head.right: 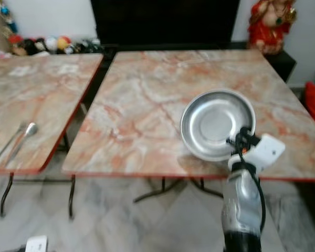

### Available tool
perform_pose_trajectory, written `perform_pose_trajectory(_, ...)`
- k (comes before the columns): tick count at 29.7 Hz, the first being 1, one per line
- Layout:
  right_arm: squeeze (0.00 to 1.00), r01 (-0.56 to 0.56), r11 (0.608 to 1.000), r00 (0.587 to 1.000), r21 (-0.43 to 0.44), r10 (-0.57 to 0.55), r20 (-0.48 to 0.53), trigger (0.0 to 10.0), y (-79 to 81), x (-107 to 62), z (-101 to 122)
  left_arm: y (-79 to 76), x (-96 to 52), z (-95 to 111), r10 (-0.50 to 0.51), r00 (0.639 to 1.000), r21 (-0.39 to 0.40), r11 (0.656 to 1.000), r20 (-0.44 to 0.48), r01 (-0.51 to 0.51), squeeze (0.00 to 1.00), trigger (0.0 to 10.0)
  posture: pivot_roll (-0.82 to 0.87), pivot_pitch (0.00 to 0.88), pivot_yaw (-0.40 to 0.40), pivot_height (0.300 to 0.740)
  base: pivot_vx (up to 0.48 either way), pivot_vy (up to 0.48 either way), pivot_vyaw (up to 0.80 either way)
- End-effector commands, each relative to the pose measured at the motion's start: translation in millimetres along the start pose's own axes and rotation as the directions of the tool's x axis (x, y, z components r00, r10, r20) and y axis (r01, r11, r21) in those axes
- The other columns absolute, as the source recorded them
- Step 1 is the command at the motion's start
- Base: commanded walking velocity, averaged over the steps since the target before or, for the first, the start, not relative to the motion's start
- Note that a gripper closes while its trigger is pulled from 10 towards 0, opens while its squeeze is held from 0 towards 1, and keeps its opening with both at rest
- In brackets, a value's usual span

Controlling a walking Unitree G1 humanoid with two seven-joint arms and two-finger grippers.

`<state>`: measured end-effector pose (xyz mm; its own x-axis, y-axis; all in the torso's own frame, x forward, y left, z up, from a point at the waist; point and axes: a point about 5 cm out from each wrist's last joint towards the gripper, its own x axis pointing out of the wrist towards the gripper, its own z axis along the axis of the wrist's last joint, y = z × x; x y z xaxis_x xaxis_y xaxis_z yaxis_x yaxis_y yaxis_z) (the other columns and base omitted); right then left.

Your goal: Setting the table

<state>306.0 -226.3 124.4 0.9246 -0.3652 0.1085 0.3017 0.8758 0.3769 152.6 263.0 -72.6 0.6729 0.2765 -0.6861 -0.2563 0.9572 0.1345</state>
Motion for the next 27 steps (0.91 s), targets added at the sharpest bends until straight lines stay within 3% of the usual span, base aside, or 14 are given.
perform_pose_trajectory(1,0.0,-0.007,1.0,1.0,-0.001,0.007,0.013,10.0,3.6,0.9,2,2.2,-1.2,-3,0.007,1.0,-0.014,1.0,-0.008,-0.007,0.0,10.0,-0.03,0.023,0.026,0.74,0.0,0.0,0.0)
perform_pose_trajectory(10,0.0,-0.037,0.999,0.998,0.017,0.037,-0.05,10.0,8.4,1.7,-6,2.2,-1.6,-4,0.01,1.0,-0.009,1.0,-0.011,-0.01,0.0,10.0,-0.02,0.025,0.025,0.74,0.0,0.0,0.0)
perform_pose_trajectory(15,0.0,0.007,0.996,0.994,0.085,0.002,-0.105,10.0,5.0,6.7,-12,2.1,-1.6,-4,0.01,1.0,-0.01,1.0,-0.01,-0.01,0.0,10.0,-0.03,0.026,0.025,0.74,0.0,0.0,0.0)
perform_pose_trajectory(20,0.0,0.031,0.977,0.98,0.213,0.012,-0.199,10.0,10.2,11.5,-22,2.0,-1.4,-3,0.011,1.0,-0.009,1.0,-0.008,-0.011,0.0,10.0,-0.03,0.027,0.027,0.74,0.0,0.0,0.0)
perform_pose_trajectory(26,0.0,0.032,0.985,0.966,0.172,0.014,-0.259,10.0,16.0,15.8,-28,3.5,-1.4,-3,0.016,1.0,-0.011,1.0,-0.006,-0.016,0.0,10.0,-0.02,0.028,0.027,0.74,0.0,0.0,0.0)
perform_pose_trajectory(27,0.0,0.036,0.991,0.957,0.127,0.003,-0.291,10.0,14.2,15.5,-32,3.9,-1.4,-3,0.018,1.0,-0.011,1.0,-0.006,-0.018,0.0,10.0,-0.02,0.028,0.027,0.74,0.0,0.0,0.0)
